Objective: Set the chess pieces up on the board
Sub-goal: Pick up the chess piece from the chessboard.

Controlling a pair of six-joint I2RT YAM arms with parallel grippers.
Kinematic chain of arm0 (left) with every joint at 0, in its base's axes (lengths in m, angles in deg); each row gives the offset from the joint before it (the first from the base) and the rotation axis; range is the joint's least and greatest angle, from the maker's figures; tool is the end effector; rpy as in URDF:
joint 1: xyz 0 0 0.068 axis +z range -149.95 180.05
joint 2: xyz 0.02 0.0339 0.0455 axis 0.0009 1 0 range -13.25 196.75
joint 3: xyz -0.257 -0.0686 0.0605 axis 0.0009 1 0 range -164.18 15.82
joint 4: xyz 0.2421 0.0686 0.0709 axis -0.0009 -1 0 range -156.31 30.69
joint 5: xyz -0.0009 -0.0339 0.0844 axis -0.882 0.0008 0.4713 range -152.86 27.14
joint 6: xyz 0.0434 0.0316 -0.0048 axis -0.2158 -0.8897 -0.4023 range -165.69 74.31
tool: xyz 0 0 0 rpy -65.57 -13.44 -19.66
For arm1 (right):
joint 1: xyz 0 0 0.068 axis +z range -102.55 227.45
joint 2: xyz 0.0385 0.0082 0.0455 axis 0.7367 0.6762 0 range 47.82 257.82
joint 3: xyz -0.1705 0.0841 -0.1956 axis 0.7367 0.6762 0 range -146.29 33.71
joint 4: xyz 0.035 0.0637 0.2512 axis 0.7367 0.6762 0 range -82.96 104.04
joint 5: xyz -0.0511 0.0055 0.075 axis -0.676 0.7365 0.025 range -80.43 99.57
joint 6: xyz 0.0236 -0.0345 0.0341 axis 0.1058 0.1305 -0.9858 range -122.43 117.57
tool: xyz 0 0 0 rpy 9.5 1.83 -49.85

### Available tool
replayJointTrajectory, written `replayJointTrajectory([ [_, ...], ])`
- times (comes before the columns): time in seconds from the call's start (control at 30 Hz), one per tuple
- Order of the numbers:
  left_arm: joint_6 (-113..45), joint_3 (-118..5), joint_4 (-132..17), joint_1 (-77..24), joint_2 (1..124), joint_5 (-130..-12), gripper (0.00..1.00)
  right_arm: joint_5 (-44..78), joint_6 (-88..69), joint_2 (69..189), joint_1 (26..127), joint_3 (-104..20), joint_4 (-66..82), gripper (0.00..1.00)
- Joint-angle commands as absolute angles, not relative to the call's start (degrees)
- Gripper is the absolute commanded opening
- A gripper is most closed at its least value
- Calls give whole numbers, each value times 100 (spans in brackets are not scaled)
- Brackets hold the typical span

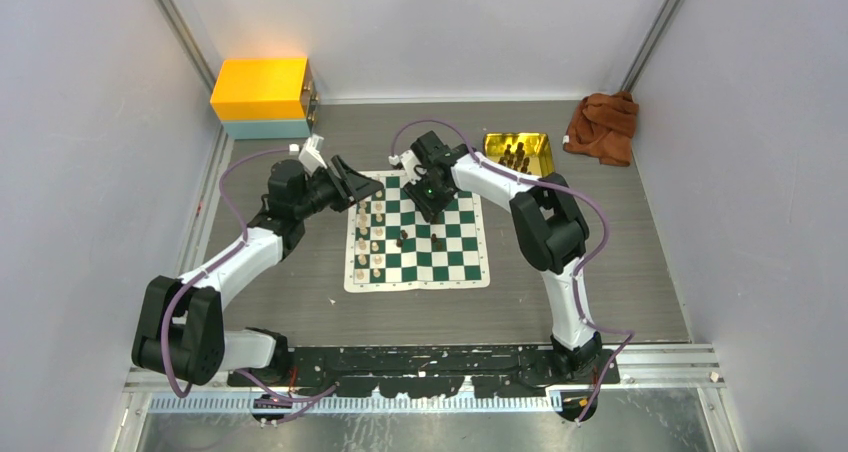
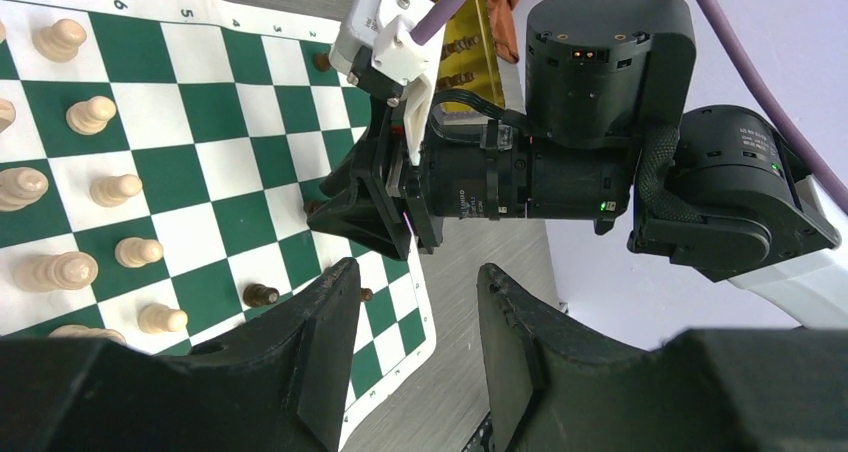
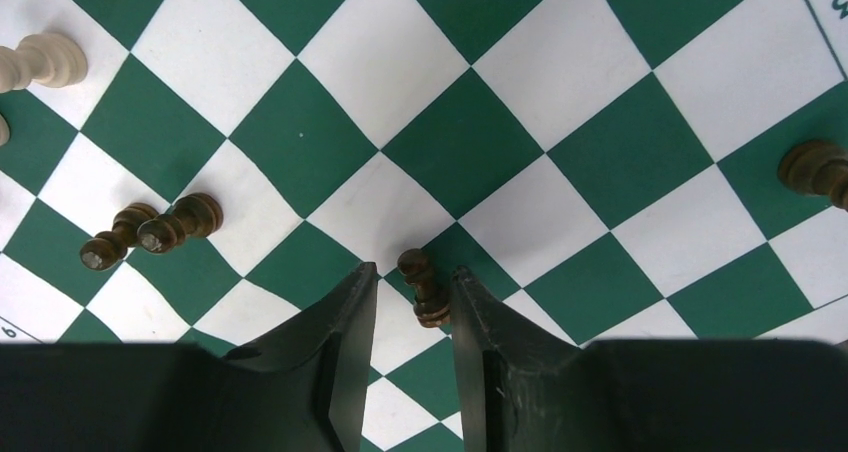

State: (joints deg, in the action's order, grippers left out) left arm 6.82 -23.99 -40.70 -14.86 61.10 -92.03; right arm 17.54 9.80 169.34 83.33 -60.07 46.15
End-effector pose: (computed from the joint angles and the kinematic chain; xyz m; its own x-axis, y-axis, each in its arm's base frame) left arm 0.2715 -0.0902 0.2494 -0.6990 -0.5308 -0.4791 0.2019 0.4962 -0.8444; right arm 0.3582 0.2653 0.1771 -0.5958 -0.6898 -0.4113 -0.7682 0.6388 0.0413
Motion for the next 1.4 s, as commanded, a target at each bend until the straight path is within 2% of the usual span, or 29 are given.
replayJointTrajectory([
  [0.0,669,-2496,-3760,-1454,5992,-9327,48,1726,1084,16954,8305,-6252,4662,38],
  [0.47,677,-2447,-3708,-1445,6020,-9370,48,1697,1124,17144,8291,-6437,4791,32],
  [0.83,696,-2426,-3655,-1442,6067,-9384,47,1629,1049,16963,8293,-6301,4529,15],
  [1.1,704,-2401,-3646,-1442,6085,-9369,48,1481,720,16464,8293,-5672,3560,10],
  [1.17,704,-2399,-3637,-1443,6085,-9374,48,1332,610,16331,8293,-5447,3205,6],
  [1.37,704,-2401,-3630,-1437,6107,-9380,48,672,151,15981,8298,-4648,1762,1],
])
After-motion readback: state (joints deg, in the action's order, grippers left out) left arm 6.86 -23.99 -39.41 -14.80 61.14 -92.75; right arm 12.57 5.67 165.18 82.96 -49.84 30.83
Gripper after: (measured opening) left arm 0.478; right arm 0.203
